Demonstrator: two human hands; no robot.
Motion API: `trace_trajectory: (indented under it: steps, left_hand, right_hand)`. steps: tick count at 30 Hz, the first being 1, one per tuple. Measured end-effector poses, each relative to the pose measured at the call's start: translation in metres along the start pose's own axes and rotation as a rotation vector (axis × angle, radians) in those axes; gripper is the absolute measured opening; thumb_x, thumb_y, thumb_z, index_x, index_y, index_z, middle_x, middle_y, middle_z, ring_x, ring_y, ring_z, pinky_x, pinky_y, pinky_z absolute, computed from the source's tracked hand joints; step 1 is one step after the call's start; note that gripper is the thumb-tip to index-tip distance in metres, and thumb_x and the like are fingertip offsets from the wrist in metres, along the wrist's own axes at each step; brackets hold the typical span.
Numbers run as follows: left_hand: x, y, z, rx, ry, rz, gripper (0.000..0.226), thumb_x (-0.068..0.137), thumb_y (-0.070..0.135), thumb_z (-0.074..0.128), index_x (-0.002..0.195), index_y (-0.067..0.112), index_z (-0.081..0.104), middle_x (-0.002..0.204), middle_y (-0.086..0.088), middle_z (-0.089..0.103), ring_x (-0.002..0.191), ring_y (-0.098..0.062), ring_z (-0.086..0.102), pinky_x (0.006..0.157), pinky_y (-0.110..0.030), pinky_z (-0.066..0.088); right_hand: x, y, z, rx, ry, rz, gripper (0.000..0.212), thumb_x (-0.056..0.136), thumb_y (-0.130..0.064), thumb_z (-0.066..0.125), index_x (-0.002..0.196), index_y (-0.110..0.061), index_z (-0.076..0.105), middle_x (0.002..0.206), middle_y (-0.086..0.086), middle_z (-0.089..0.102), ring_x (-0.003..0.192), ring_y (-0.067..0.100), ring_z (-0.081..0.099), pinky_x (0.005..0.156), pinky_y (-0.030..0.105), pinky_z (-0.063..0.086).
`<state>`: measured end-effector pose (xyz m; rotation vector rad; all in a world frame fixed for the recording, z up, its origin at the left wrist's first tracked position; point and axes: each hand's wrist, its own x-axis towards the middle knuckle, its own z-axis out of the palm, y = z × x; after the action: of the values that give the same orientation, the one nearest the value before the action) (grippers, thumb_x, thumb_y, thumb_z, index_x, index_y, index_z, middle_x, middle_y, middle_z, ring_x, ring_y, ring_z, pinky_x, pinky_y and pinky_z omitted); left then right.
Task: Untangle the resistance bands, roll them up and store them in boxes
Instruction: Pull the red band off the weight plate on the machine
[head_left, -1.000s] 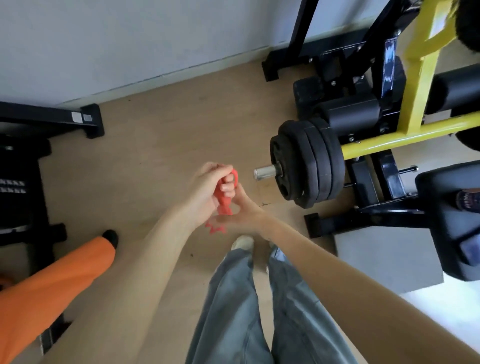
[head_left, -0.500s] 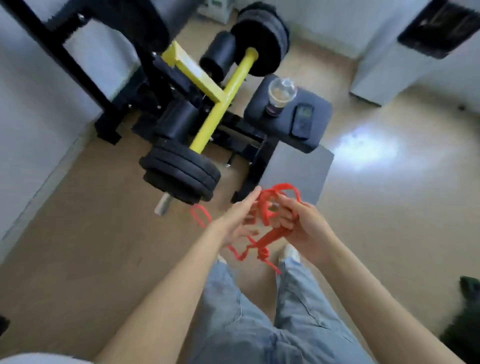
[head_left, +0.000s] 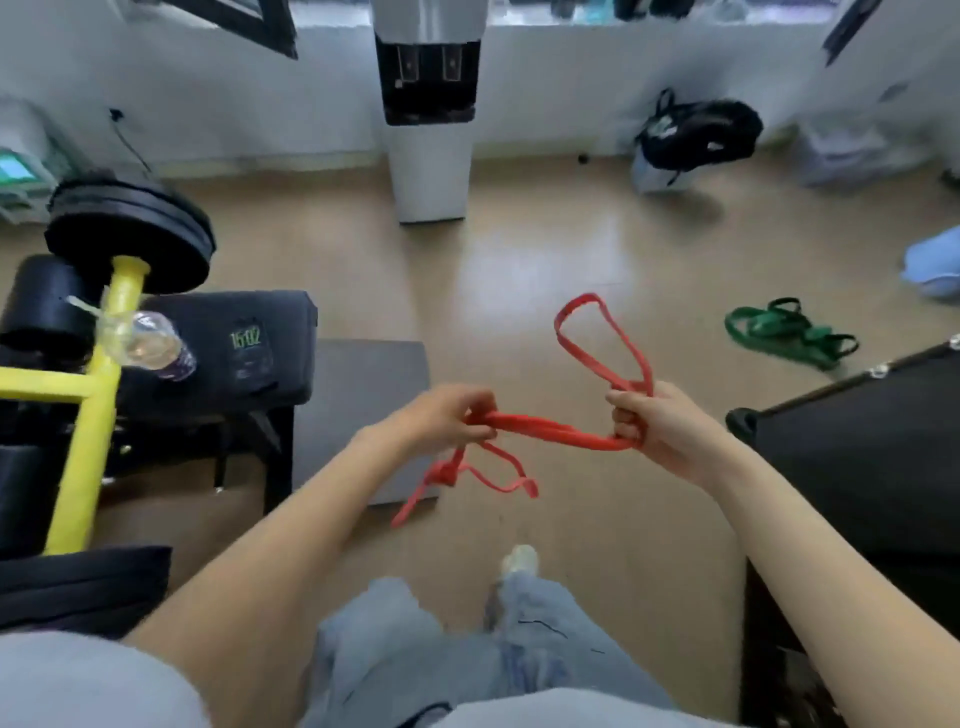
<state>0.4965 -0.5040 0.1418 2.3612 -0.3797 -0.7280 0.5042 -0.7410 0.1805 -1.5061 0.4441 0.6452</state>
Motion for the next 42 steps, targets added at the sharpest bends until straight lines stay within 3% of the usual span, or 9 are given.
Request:
trace_trajectory:
  steps: [6, 9, 13, 16, 20, 25, 31, 37, 42]
  left_hand:
    - [0.112, 0.135, -0.047, -0.635, 0.084, 0.094, 0.011, 0.093, 0.003, 0.051, 0.102, 0.009, 0.052, 0.090, -0.009, 0.056, 0.085, -0.029, 0.063, 0.080, -0.039, 0.053]
    - [0.181, 0.191, -0.063, -0.750, 0.081, 0.126, 0.015, 0.091, 0.003, 0.054, 0.104, 0.011, 0.055, 0.087, -0.006, 0.058, 0.077, -0.018, 0.060, 0.076, -0.031, 0.052]
    - [0.288, 0.236, -0.102, -0.880, 0.033, 0.169, 0.011, 0.090, 0.006, 0.057, 0.098, 0.012, 0.060, 0.084, -0.004, 0.062, 0.075, -0.015, 0.064, 0.077, -0.035, 0.056]
    - [0.376, 0.249, -0.131, -0.799, 0.038, 0.158, 0.014, 0.091, 0.006, 0.055, 0.104, 0.011, 0.057, 0.097, -0.007, 0.061, 0.080, -0.011, 0.065, 0.074, -0.028, 0.058]
    - [0.478, 0.250, -0.140, -0.505, -0.124, 0.052, 0.043, 0.091, 0.013, 0.056, 0.132, 0.012, 0.043, 0.138, -0.007, 0.046, 0.121, -0.021, 0.050, 0.097, -0.033, 0.044]
    - [0.578, 0.269, -0.139, -0.621, -0.534, 0.098, 0.059, 0.088, 0.021, 0.060, 0.140, 0.027, 0.034, 0.145, 0.014, 0.036, 0.126, 0.000, 0.037, 0.093, -0.010, 0.030]
    - [0.718, 0.310, -0.133, -0.469, -0.793, 0.162, 0.091, 0.073, 0.037, 0.074, 0.147, 0.031, 0.020, 0.151, 0.014, 0.027, 0.137, -0.001, 0.025, 0.111, -0.029, 0.025]
    - [0.862, 0.369, -0.138, -0.398, -0.580, 0.061, 0.020, 0.088, 0.002, 0.058, 0.108, 0.003, 0.058, 0.097, -0.007, 0.063, 0.090, -0.014, 0.061, 0.087, -0.023, 0.047]
    - [0.983, 0.428, -0.180, -0.901, -0.462, -0.178, 0.007, 0.083, 0.014, 0.062, 0.085, 0.016, 0.069, 0.085, -0.001, 0.064, 0.089, -0.016, 0.064, 0.074, -0.035, 0.057]
  right_hand:
    - [0.050, -0.043, -0.113, -0.125, -0.180, -0.048, 0.112, 0.060, -0.046, 0.081, 0.146, -0.035, 0.010, 0.097, -0.001, 0.056, 0.071, 0.009, 0.052, 0.073, 0.023, 0.041]
    - [0.083, -0.065, -0.127, -0.424, -0.120, -0.356, 0.079, 0.057, -0.048, 0.081, 0.127, -0.047, 0.043, 0.106, -0.015, 0.061, 0.102, 0.012, 0.058, 0.085, 0.026, 0.048]
    - [0.148, -0.119, -0.170, -0.558, 0.501, -0.532, 0.037, 0.073, -0.036, 0.076, 0.102, -0.017, 0.063, 0.086, -0.005, 0.062, 0.085, 0.020, 0.056, 0.074, 0.021, 0.036]
    - [0.188, -0.166, -0.222, -0.313, 0.502, -0.335, 0.022, 0.077, -0.026, 0.074, 0.093, -0.014, 0.065, 0.075, 0.002, 0.065, 0.067, 0.018, 0.062, 0.068, 0.028, 0.053]
    - [0.215, -0.220, -0.288, -0.288, 0.508, -0.106, 0.048, 0.073, -0.022, 0.077, 0.111, -0.024, 0.048, 0.087, 0.002, 0.067, 0.065, 0.017, 0.065, 0.060, 0.028, 0.053]
    - [0.260, -0.271, -0.349, 0.054, 0.543, -0.244, 0.055, 0.075, 0.006, 0.064, 0.118, -0.026, 0.052, 0.082, 0.005, 0.065, 0.062, 0.016, 0.062, 0.062, 0.024, 0.052]
    - [0.350, -0.327, -0.441, 0.439, 0.485, -0.339, 0.020, 0.084, -0.005, 0.065, 0.097, -0.018, 0.062, 0.070, -0.005, 0.068, 0.052, 0.010, 0.059, 0.052, 0.021, 0.049]
    - [0.450, -0.393, -0.575, 0.376, 0.629, -0.288, 0.008, 0.083, -0.009, 0.068, 0.083, -0.016, 0.070, 0.065, -0.001, 0.069, 0.052, 0.013, 0.060, 0.053, 0.020, 0.048]
    - [0.513, -0.411, -0.668, 0.305, 0.697, -0.014, 0.015, 0.085, -0.023, 0.067, 0.093, -0.010, 0.067, 0.075, 0.004, 0.067, 0.060, 0.013, 0.061, 0.047, 0.013, 0.046]
